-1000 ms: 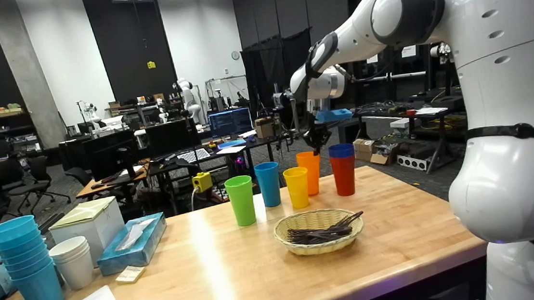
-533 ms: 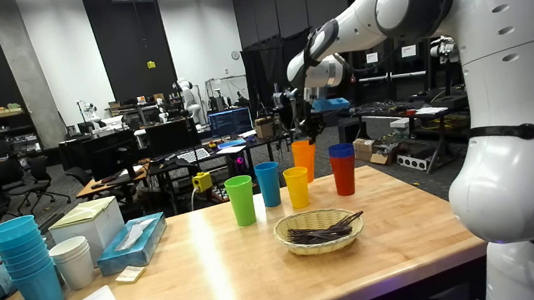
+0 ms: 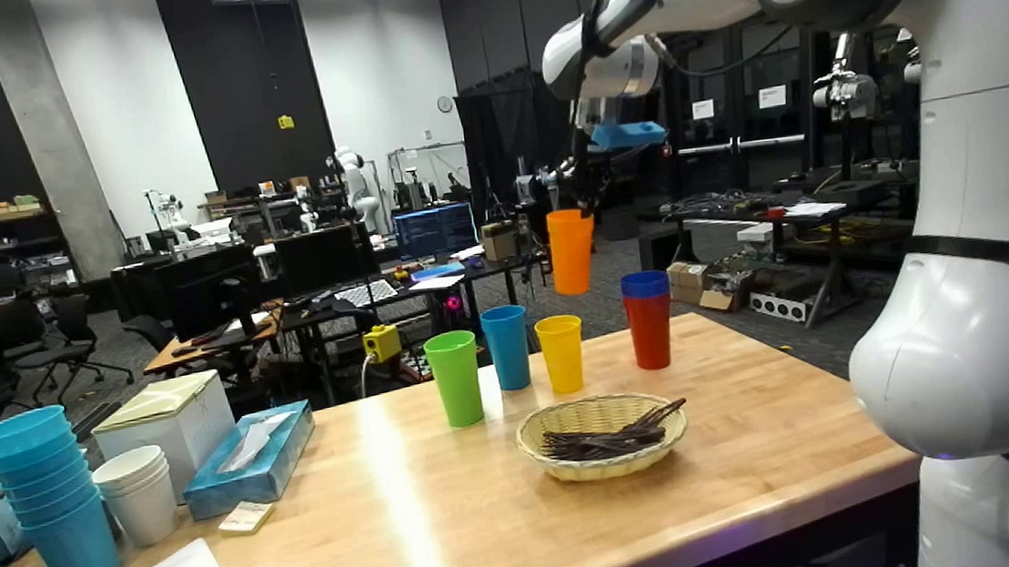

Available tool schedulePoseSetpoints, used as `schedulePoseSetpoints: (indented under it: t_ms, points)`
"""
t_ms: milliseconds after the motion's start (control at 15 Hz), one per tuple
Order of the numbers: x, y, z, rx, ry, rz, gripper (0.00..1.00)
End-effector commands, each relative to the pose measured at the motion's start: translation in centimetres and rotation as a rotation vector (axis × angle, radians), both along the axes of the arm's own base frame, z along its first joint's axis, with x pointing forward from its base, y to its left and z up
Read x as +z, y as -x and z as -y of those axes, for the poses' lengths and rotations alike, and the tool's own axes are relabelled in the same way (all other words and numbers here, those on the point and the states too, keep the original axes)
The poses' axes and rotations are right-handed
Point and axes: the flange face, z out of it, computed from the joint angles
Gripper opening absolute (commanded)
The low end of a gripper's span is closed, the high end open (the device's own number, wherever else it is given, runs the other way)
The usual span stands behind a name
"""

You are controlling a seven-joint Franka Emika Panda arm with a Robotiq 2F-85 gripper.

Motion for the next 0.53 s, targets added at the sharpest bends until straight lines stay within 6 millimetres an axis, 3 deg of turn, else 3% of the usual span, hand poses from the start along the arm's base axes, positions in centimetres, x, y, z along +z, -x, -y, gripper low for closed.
schedulePoseSetpoints:
  t_ms: [0,267,467]
  points:
    - [4.2,4.1,0.2,-0.004,0.022,-0.016,0.01]
    - [6.5,7.9,1.0,-0.016,0.058,-0.041,0.01]
    - [6.7,9.8,2.4,-0.031,0.082,-0.075,0.01]
